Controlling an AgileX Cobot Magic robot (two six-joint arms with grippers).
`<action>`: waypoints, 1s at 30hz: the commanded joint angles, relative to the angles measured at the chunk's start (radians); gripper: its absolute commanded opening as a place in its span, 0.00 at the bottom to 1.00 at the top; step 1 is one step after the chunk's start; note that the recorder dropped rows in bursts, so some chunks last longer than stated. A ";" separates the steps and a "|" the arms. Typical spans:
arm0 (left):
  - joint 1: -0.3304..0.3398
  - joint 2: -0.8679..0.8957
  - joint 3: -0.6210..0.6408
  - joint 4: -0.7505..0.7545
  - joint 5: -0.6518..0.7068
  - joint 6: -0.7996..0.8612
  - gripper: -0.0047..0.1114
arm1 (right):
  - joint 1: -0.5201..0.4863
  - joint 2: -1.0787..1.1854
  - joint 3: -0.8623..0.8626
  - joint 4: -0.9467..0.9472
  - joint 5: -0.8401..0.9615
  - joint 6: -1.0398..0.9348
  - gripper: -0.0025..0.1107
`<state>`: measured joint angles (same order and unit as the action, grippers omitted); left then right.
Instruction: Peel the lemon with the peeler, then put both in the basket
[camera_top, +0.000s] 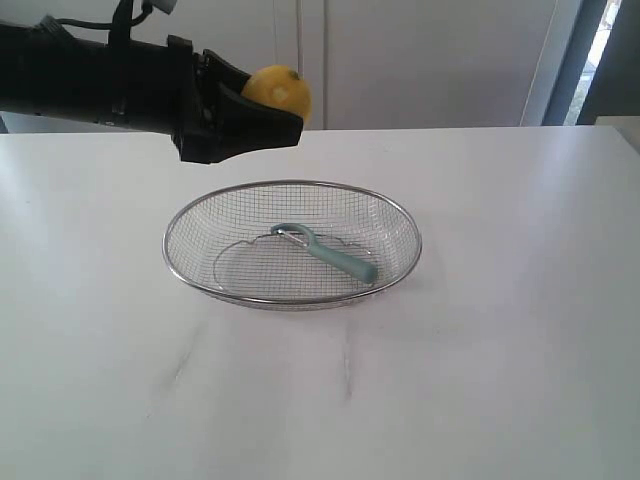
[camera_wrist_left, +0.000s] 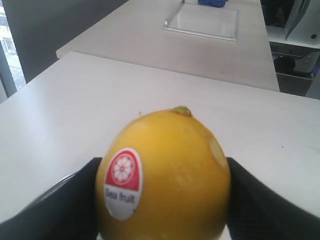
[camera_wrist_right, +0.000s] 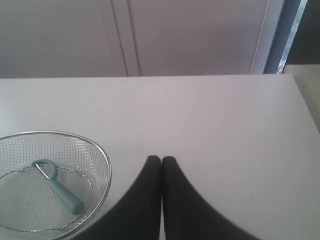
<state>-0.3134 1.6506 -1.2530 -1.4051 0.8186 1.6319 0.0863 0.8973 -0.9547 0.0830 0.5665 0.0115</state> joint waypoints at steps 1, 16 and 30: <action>-0.002 -0.006 -0.005 -0.028 0.017 -0.004 0.04 | -0.057 -0.076 0.002 0.015 -0.007 -0.012 0.02; -0.002 -0.006 -0.005 -0.028 0.017 -0.004 0.04 | -0.247 -0.273 0.002 0.015 -0.007 -0.012 0.02; -0.002 -0.006 -0.005 -0.028 0.015 -0.004 0.04 | -0.247 -0.277 0.002 0.015 -0.007 -0.012 0.02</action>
<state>-0.3134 1.6506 -1.2530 -1.4051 0.8186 1.6319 -0.1564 0.6285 -0.9547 0.0962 0.5665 0.0075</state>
